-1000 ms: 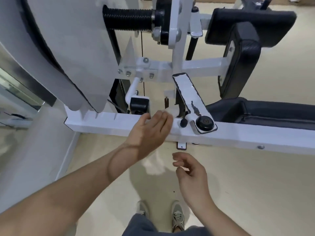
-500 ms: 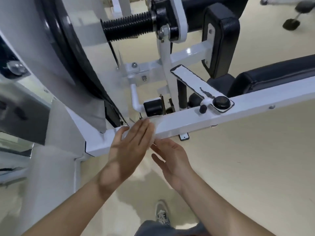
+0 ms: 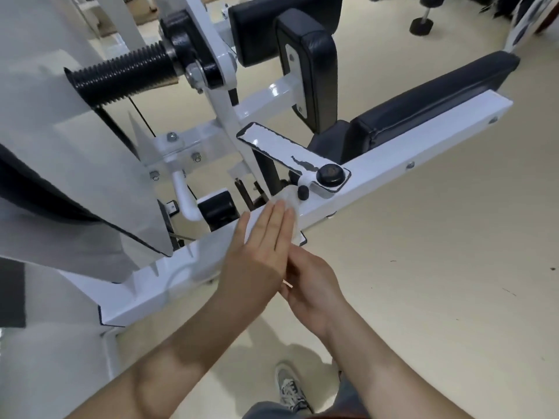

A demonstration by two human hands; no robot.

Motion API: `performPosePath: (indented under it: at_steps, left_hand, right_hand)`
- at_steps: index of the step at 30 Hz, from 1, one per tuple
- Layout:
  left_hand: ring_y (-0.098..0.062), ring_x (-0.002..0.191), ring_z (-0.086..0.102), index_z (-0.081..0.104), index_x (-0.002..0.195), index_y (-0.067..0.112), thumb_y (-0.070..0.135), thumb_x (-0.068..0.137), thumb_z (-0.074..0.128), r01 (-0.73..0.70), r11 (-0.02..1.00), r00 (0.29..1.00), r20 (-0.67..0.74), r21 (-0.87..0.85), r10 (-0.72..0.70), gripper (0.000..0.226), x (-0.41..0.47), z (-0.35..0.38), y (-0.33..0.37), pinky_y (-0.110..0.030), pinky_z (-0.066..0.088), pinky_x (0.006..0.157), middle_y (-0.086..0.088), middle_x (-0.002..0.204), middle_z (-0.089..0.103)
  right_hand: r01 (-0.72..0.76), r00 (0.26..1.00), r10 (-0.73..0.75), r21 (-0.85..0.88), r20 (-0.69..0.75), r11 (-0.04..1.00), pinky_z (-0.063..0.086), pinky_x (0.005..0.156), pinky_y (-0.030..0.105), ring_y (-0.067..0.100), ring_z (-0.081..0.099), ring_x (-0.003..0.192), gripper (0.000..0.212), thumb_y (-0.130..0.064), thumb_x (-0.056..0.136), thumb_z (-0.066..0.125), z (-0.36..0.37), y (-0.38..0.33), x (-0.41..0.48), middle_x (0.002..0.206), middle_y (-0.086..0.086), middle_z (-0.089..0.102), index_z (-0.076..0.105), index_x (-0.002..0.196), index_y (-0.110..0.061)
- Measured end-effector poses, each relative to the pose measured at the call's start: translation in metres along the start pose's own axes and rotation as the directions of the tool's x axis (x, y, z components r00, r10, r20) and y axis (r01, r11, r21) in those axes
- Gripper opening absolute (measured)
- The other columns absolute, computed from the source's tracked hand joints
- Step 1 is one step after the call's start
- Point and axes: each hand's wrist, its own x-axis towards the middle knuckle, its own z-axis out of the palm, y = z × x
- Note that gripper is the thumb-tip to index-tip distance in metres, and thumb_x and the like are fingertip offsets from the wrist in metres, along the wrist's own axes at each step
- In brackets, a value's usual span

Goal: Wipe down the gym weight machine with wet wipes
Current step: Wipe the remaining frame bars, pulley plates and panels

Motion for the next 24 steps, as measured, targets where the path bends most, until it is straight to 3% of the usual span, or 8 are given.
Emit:
performPosePath:
  at_steps: [2, 5, 10, 14, 17, 19, 22, 24]
  left_hand:
    - [-0.024, 0.139, 0.040, 0.038, 0.146, 0.001, 0.011, 0.093, 0.028, -0.014, 1.000, 0.999, 0.038, -0.026, 0.015, 0.055, -0.006, -0.010, -0.002, -0.047, 0.037, 0.111, -0.015, 0.150, 0.041]
    - [-0.030, 0.131, 0.050, 0.049, 0.137, -0.003, 0.007, 0.089, 0.029, 0.000, 0.996, 0.997, 0.074, -0.094, 0.007, 0.053, 0.000, -0.012, 0.010, -0.044, 0.043, 0.106, -0.020, 0.140, 0.051]
    - [-0.038, 0.115, 0.054, 0.052, 0.131, -0.005, 0.000, 0.088, 0.040, 0.020, 0.991, 0.999, 0.049, -0.132, -0.014, 0.045, 0.020, -0.011, 0.030, -0.045, 0.045, 0.102, -0.023, 0.126, 0.055]
    - [-0.034, 0.099, 0.058, 0.060, 0.122, -0.001, 0.004, 0.084, 0.062, 0.094, 0.984, 0.995, -0.004, -0.150, -0.096, 0.039, 0.040, -0.014, 0.040, -0.041, 0.051, 0.085, -0.018, 0.112, 0.061]
    - [-0.030, 0.088, 0.059, 0.066, 0.115, 0.005, 0.005, 0.083, 0.066, 0.098, 0.982, 0.992, -0.059, -0.160, -0.108, 0.032, 0.047, -0.013, 0.042, -0.037, 0.047, 0.073, -0.012, 0.103, 0.063]
    - [-0.030, 0.090, 0.061, 0.066, 0.117, 0.004, 0.001, 0.079, 0.067, 0.074, 0.987, 0.995, -0.053, -0.142, -0.082, 0.038, 0.050, -0.012, 0.043, -0.036, 0.044, 0.076, -0.012, 0.105, 0.064]
    - [-0.033, 0.106, 0.061, 0.060, 0.125, 0.001, -0.003, 0.079, 0.059, 0.021, 0.994, 1.000, -0.009, -0.107, -0.022, 0.047, 0.050, -0.013, 0.050, -0.038, 0.044, 0.087, -0.016, 0.120, 0.062]
    - [-0.031, 0.118, 0.058, 0.056, 0.131, 0.002, -0.001, 0.083, 0.047, 0.016, 0.993, 0.999, 0.048, -0.119, -0.010, 0.048, 0.047, -0.016, 0.054, -0.039, 0.046, 0.093, -0.014, 0.129, 0.059]
  right_hand:
    - [0.069, 0.997, -0.068, 0.049, -0.027, 0.996, 0.043, 0.070, 0.026, 0.022, 0.043, 0.078, 0.012, -0.009, 0.086, 0.063, 0.005, 0.002, 0.005, 0.090, 0.011, 0.046, 0.059, 0.097, -0.012]
    - [0.206, 0.964, -0.177, 0.139, -0.197, 0.969, 0.048, 0.076, 0.027, 0.022, 0.058, 0.075, 0.006, 0.002, 0.083, 0.068, 0.003, -0.006, 0.010, 0.081, 0.011, 0.066, 0.066, 0.089, -0.001]
    - [0.470, 0.709, -0.488, -0.176, -0.509, 0.865, 0.052, 0.079, 0.025, 0.009, 0.061, 0.075, 0.022, -0.006, 0.085, 0.070, -0.029, -0.046, 0.032, 0.086, 0.003, 0.068, 0.069, 0.108, -0.004]
    - [0.591, 0.548, -0.672, -0.339, -0.498, 0.732, 0.048, 0.079, 0.009, -0.001, 0.060, 0.095, 0.017, -0.012, 0.089, 0.069, -0.039, -0.067, 0.043, 0.109, -0.002, 0.063, 0.064, 0.104, -0.019]
    - [0.638, 0.457, -0.776, -0.447, -0.435, 0.627, 0.048, 0.076, 0.018, -0.004, 0.056, 0.094, 0.017, -0.011, 0.090, 0.065, -0.045, -0.071, 0.052, 0.107, -0.004, 0.059, 0.061, 0.099, -0.024]
    - [0.630, 0.329, -0.872, -0.603, -0.362, 0.489, 0.050, 0.081, 0.031, 0.010, 0.055, 0.105, 0.016, -0.012, 0.089, 0.064, -0.056, -0.077, 0.057, 0.112, -0.005, 0.055, 0.064, 0.105, -0.013]
    - [0.508, 0.119, -0.993, -0.860, 0.021, 0.043, 0.045, 0.098, 0.042, 0.029, 0.048, 0.120, 0.028, 0.001, 0.089, 0.060, -0.072, -0.086, 0.069, 0.129, 0.014, 0.054, 0.062, 0.117, -0.002]
    - [0.404, 0.176, -0.922, -0.880, 0.344, -0.251, 0.040, 0.104, 0.048, 0.035, 0.045, 0.131, 0.038, 0.008, 0.087, 0.052, -0.071, -0.083, 0.070, 0.139, 0.018, 0.053, 0.060, 0.124, 0.002]
